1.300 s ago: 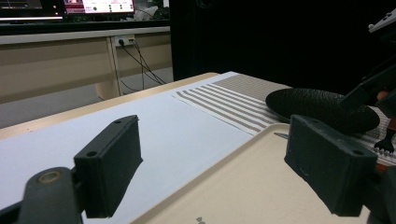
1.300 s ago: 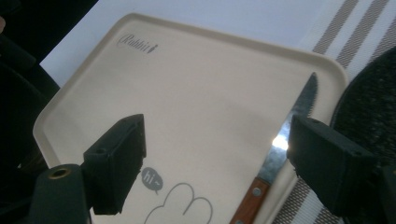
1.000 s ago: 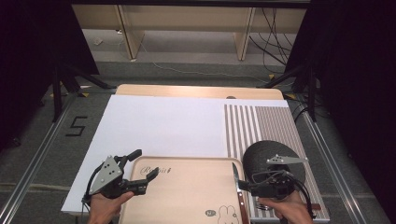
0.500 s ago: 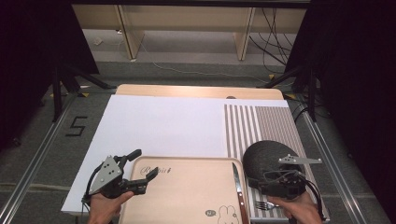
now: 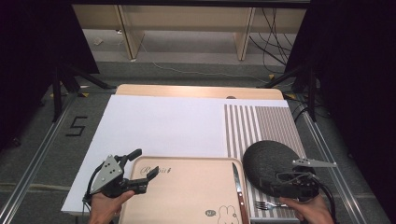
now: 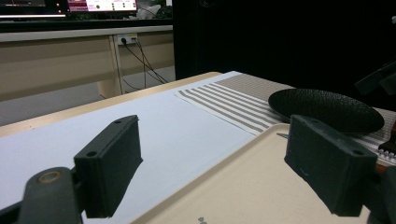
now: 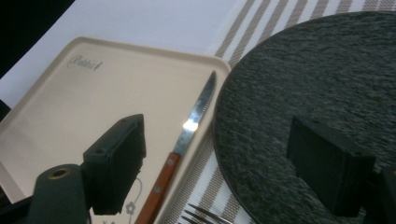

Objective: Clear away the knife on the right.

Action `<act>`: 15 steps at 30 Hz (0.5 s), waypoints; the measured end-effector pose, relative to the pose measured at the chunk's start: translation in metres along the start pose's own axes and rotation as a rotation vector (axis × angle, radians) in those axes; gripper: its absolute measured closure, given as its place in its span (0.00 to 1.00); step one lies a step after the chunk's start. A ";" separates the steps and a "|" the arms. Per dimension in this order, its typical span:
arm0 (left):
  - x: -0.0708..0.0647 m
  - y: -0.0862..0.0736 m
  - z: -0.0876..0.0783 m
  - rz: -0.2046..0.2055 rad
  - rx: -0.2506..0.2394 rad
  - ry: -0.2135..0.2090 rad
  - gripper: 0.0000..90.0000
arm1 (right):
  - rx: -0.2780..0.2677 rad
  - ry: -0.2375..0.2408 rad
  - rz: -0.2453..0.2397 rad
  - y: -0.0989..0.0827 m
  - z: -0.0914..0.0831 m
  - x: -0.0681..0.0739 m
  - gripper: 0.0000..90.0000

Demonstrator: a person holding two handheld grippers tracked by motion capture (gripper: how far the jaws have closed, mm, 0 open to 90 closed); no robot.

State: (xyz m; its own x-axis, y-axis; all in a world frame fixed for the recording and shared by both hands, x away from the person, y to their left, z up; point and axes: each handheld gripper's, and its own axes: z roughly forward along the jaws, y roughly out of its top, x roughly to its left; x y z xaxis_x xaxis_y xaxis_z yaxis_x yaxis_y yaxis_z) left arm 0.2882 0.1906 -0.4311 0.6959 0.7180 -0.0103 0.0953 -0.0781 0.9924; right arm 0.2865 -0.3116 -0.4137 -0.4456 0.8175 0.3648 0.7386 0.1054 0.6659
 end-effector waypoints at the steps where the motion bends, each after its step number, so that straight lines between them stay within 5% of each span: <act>1: 0.000 0.000 0.000 0.000 0.000 0.001 0.19 | -0.003 0.000 -0.006 -0.001 -0.001 -0.002 0.23; 5: 0.000 0.000 0.001 0.002 0.001 -0.001 0.19 | -0.013 -0.018 0.033 -0.006 -0.007 -0.005 0.23; 15: 0.000 0.000 0.000 -0.001 0.000 0.000 0.19 | -0.018 -0.041 0.044 -0.015 -0.019 -0.018 0.23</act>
State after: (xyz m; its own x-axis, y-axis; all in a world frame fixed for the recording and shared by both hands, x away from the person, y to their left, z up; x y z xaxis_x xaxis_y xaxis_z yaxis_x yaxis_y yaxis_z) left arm 0.2881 0.1904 -0.4313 0.6958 0.7182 -0.0108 0.0956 -0.0777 0.9924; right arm 0.2736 -0.3393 -0.4178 -0.3911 0.8439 0.3671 0.7476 0.0587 0.6616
